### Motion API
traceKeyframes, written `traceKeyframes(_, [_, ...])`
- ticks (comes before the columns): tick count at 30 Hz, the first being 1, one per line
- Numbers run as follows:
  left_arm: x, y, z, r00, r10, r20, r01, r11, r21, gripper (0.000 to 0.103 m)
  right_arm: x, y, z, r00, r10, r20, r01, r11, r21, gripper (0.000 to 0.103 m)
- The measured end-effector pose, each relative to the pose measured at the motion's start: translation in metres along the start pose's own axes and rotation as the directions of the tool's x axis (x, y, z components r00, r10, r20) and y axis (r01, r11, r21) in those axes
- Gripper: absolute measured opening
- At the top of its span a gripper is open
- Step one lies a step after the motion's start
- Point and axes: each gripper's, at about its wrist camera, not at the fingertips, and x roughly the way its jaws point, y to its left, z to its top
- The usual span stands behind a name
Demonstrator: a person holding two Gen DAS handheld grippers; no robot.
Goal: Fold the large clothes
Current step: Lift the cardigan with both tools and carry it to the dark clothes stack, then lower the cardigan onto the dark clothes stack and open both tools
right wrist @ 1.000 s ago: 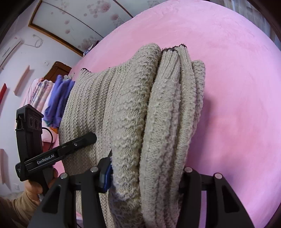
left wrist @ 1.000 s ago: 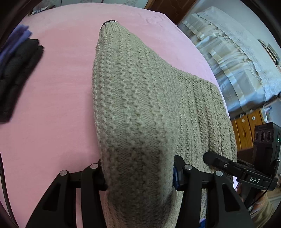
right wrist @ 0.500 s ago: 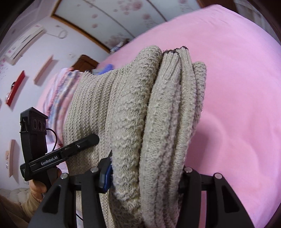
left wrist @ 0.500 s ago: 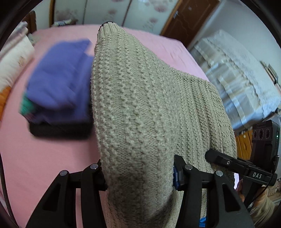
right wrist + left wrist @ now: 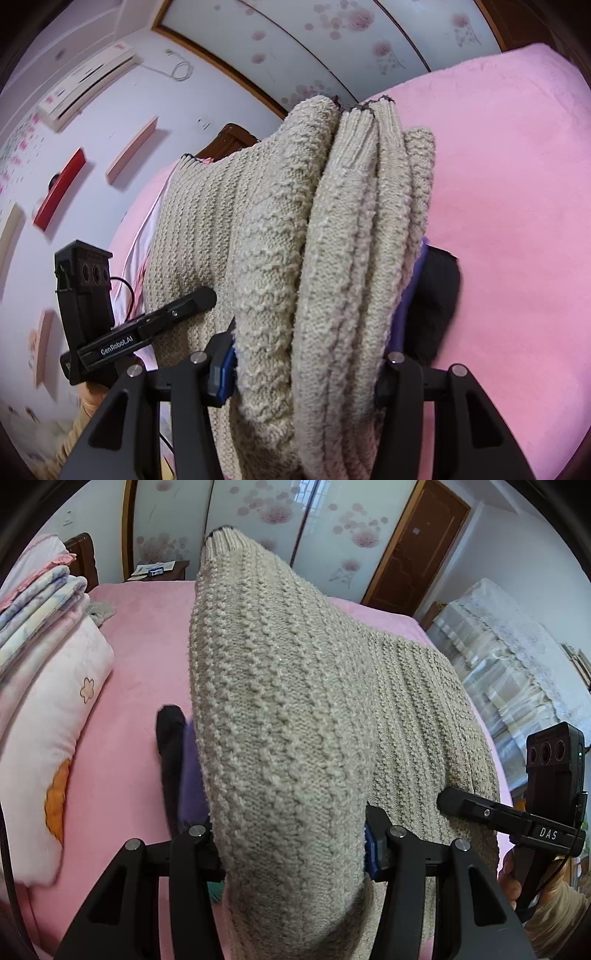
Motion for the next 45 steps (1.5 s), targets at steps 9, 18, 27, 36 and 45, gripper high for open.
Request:
traceKeyframes(9, [0.092,0.078,0.02,0.996,-0.019,-0.092,0.013,0.998,-0.065,0.052,0.102,-0.034,0.035,1.0,-0.017,-0.024,0.019,0.997,0.079,0.052])
traceKeyframes(18, [0.135,0.103,-0.007,0.997,-0.076,-0.007,0.076,0.996,-0.047,0.074,0.14,-0.076,0.018,0.999,-0.037,0.004,0.036,0.99,0.134,0.054])
traceKeyframes(27, [0.169,0.138,-0.035,0.985,-0.15,0.082,0.158,0.983,-0.096,0.095,0.151,-0.089,0.004,0.999,-0.034,0.038,0.03,0.994,0.102,0.057])
traceKeyframes(36, [0.174,0.146,-0.042,0.99,-0.114,0.088,0.123,0.986,-0.113,0.103,0.16,-0.083,-0.001,0.997,-0.054,0.049,0.051,0.997,0.05,0.06])
traceKeyframes(45, [0.146,0.118,-0.035,0.994,0.039,0.103,-0.034,0.998,-0.051,0.103,0.147,-0.059,0.006,0.986,-0.162,0.027,0.161,0.987,0.024,0.083])
